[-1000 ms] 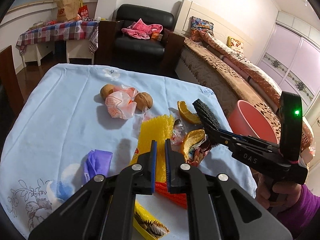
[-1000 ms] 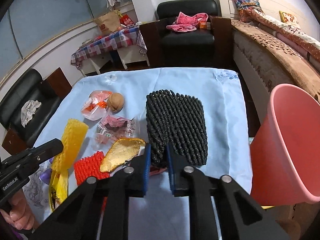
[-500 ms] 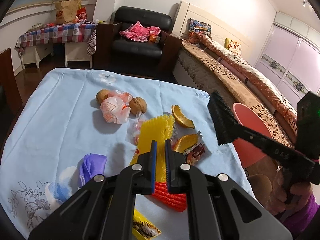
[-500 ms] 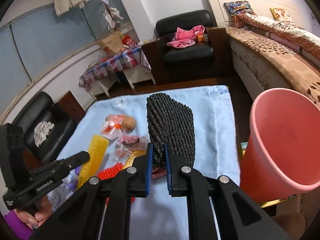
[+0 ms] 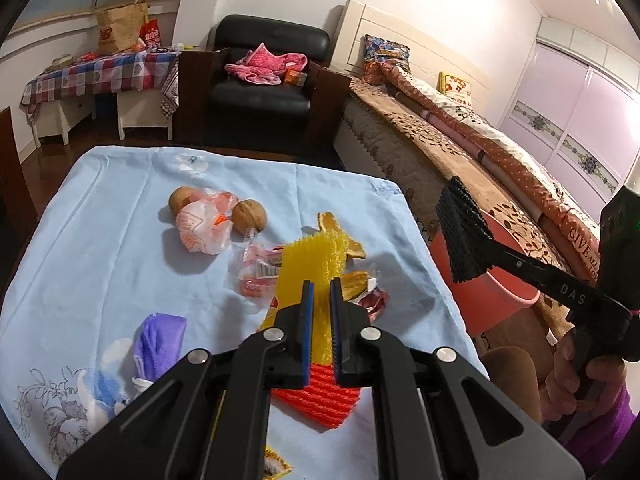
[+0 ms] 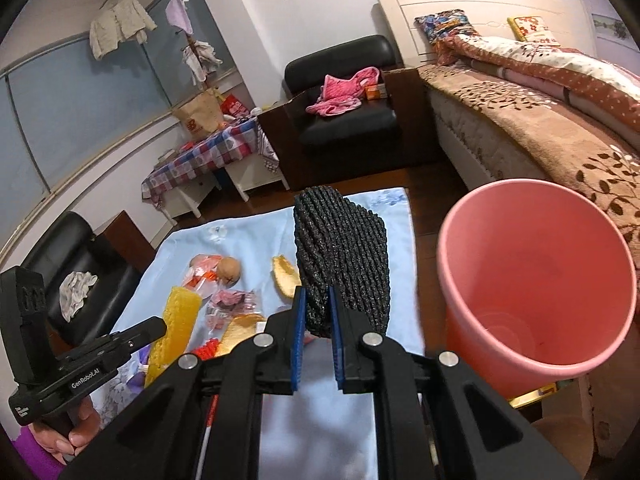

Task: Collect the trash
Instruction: 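Grasp the black net with the right gripper while the left gripper grasps the yellow net, then carry both nets over the pink bucket and open both grippers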

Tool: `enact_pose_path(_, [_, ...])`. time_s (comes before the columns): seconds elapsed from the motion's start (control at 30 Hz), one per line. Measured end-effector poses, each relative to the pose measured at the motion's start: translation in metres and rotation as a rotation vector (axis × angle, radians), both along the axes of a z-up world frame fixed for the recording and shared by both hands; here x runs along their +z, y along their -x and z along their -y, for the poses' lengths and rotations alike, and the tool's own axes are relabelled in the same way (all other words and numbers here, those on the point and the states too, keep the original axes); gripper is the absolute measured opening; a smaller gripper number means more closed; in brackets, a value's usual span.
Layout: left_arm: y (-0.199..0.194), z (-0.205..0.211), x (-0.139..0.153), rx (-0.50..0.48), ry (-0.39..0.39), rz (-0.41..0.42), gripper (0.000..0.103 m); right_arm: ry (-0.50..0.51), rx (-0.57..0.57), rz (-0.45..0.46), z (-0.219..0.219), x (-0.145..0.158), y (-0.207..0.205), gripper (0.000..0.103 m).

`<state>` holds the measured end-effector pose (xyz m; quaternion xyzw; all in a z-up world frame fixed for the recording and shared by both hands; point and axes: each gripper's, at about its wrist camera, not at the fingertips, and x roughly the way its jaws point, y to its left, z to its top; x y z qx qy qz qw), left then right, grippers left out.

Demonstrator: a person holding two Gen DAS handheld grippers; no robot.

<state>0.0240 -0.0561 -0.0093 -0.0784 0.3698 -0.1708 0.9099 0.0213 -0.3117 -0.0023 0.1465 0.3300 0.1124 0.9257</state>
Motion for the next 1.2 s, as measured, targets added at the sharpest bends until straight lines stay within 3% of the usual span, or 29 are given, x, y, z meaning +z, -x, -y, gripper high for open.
enact_pose_path(0.5, [-0.009,0.046,0.010,-0.078,-0.024,0.020,0.007,-0.022,-0.163,0.021,0.064,0.002,0.013,0.011])
enact_pose_path(1.2, [-0.017,0.175,0.027,-0.305,-0.017,0.074,0.007,-0.091,-0.314,0.003,0.144,-0.020,0.030,0.011])
